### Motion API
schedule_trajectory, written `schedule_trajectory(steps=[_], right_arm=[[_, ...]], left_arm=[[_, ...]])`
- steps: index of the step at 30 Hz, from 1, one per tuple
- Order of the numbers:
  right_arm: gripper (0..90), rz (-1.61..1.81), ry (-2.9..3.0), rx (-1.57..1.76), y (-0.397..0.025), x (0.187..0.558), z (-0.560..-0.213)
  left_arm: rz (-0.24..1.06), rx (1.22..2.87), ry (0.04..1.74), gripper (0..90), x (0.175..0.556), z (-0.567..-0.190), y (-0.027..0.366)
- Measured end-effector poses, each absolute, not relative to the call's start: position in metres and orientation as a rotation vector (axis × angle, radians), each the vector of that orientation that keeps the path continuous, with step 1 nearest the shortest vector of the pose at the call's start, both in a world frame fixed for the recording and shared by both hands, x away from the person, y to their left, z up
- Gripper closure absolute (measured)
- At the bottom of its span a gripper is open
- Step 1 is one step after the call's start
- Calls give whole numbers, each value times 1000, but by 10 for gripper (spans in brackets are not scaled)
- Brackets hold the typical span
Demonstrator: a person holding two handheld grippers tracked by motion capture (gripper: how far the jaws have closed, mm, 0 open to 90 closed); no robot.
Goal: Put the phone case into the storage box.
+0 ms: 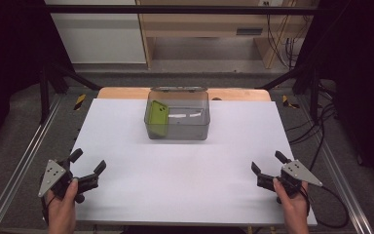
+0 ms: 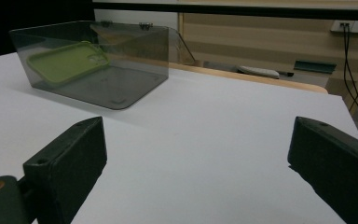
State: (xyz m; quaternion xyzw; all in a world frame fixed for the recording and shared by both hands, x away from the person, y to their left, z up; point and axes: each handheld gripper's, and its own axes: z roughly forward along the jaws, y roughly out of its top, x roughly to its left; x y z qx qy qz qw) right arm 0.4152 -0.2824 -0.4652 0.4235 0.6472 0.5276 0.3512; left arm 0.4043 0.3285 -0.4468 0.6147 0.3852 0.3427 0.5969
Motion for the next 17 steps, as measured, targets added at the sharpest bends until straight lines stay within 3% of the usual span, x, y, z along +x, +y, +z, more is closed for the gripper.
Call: schedule_trajectory(steps=[17], right_arm=[[40,1456,1687,1007,-271,420,-476]], left_arm=[[784,1472,859,25,409,-455,304]])
